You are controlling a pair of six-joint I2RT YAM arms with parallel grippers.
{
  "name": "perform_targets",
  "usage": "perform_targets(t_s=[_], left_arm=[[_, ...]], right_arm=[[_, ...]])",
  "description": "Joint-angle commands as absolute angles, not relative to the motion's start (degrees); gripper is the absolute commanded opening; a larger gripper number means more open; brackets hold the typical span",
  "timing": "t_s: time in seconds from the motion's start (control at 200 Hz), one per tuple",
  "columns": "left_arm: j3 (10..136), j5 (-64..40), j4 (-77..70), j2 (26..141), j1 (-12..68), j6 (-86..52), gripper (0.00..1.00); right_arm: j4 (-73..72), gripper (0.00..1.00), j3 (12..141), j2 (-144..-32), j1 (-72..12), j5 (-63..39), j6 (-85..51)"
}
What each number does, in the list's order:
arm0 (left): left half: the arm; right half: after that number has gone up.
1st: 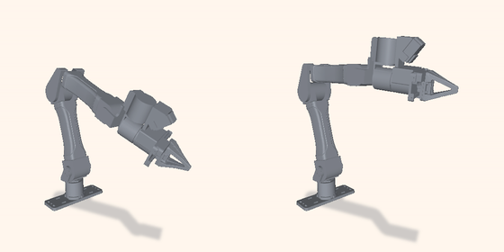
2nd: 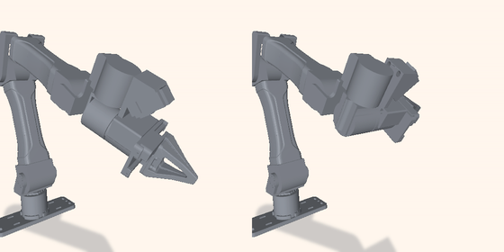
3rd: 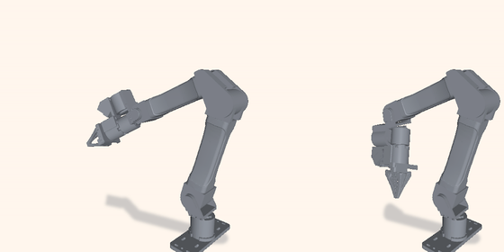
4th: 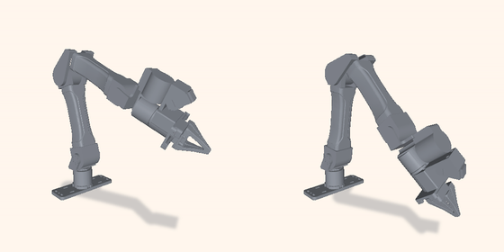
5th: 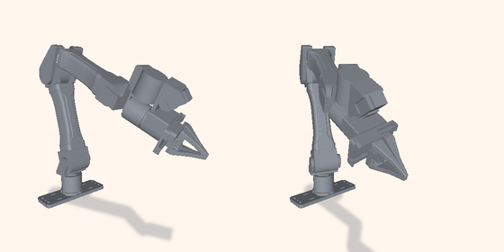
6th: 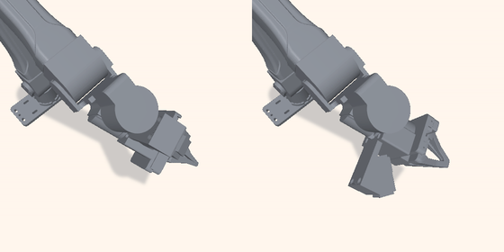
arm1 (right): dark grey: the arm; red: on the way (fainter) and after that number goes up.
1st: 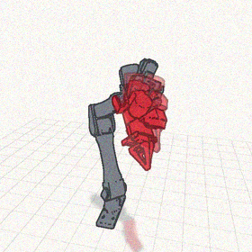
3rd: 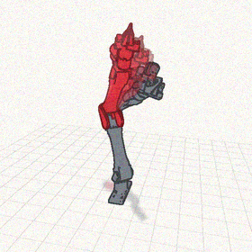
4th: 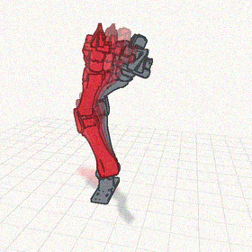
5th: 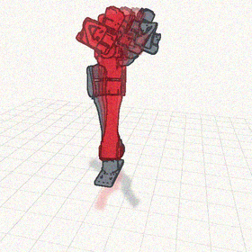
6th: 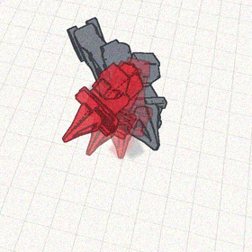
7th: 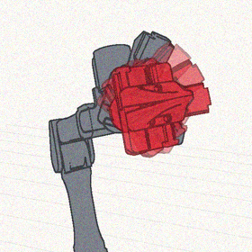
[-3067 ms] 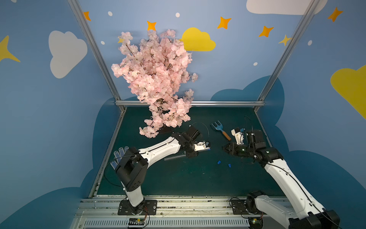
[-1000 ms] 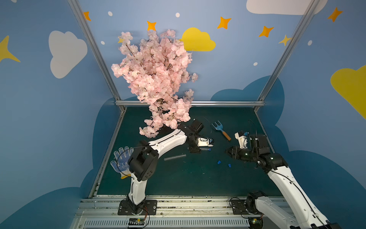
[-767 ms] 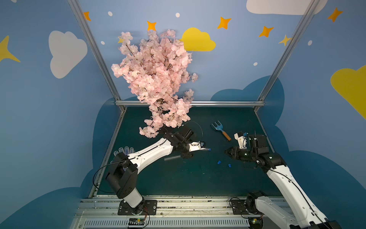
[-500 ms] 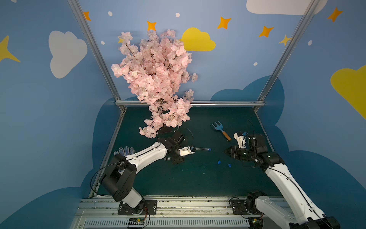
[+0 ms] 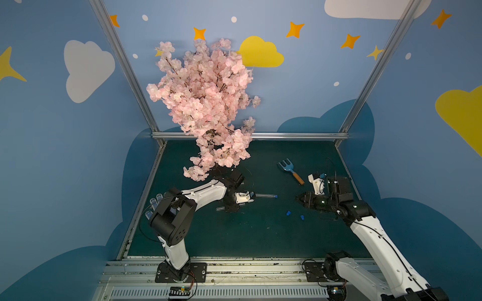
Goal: Insert stoppers into test tubes
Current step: Place the test tube at the center of the board, then pick up the test tube at the center of the board.
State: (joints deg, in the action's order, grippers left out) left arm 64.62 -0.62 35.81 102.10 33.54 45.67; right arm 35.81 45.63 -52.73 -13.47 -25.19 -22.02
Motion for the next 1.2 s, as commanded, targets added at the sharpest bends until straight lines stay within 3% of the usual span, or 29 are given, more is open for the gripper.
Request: perform_targets(t_s=[0.0, 0.596, 0.981, 1.196], left_arm=[[66.5, -0.6, 37.6, 103.4, 32.4, 47.9, 0.53], [68.5, -0.3, 42.5, 107.7, 31.1, 50.0, 0.4], [70.0, 0.2, 43.2, 109.3, 30.8, 50.6, 0.14], [69.2, -0.6, 42.6, 106.1, 30.8, 50.5, 0.09]], right_arm=[[35.8, 0.31, 45.8, -51.6, -13.2, -26.4, -22.1], [35.7, 0.31, 44.5, -50.4, -13.0, -27.3, -22.2], [36.9, 0.31, 44.3, -49.2, -13.1, -27.0, -22.3], [33.6, 0.31, 43.3, -50.2, -13.0, -30.2, -24.3]])
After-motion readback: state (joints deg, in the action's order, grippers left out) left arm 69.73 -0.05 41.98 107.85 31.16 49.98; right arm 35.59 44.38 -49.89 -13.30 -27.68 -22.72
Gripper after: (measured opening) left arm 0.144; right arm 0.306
